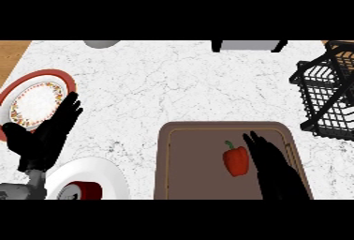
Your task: Pick the bell pepper from the tray and place it in the tiered basket
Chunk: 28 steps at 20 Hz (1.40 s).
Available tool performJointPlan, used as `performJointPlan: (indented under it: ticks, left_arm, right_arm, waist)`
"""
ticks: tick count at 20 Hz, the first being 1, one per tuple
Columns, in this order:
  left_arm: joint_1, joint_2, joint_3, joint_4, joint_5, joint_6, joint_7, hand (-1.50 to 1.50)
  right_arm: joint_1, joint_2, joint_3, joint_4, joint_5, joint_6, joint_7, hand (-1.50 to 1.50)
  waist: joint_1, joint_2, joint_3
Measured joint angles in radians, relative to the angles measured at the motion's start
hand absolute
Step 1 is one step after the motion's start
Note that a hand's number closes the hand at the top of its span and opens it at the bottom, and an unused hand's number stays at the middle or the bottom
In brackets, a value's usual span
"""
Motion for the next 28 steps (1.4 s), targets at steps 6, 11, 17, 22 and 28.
performJointPlan:
  ticks: [6, 11, 17, 22, 28]
  left_arm:
    - [-0.004, -0.011, 0.002, -0.011, -0.002, -0.011, 0.009, 0.00]
    - [-0.018, -0.036, 0.008, 0.009, -0.020, -0.009, 0.004, 0.00]
    - [-0.011, -0.043, 0.028, 0.009, -0.025, -0.033, 0.005, 0.00]
    - [0.023, -0.059, 0.041, -0.025, -0.050, -0.040, 0.013, 0.00]
    - [0.027, -0.072, 0.084, -0.043, -0.061, -0.075, 0.042, 0.00]
  right_arm:
    - [-0.156, 0.184, 0.091, -0.055, 0.053, 0.250, 0.269, -1.50]
    - [-0.228, 0.260, 0.095, 0.038, 0.082, 0.256, 0.318, -1.50]
    - [-0.202, 0.281, 0.054, 0.151, 0.136, 0.238, 0.294, -1.50]
    - [-0.206, 0.279, 0.004, 0.243, 0.179, 0.210, 0.249, -1.50]
    - [-0.178, 0.262, -0.016, 0.260, 0.247, 0.167, 0.217, -1.50]
  waist:
    - [0.010, 0.003, 0.005]
    - [0.008, 0.005, 0.007]
    - [0.005, 0.005, 0.009]
    - [0.005, 0.005, 0.009]
    - [0.003, 0.004, 0.010]
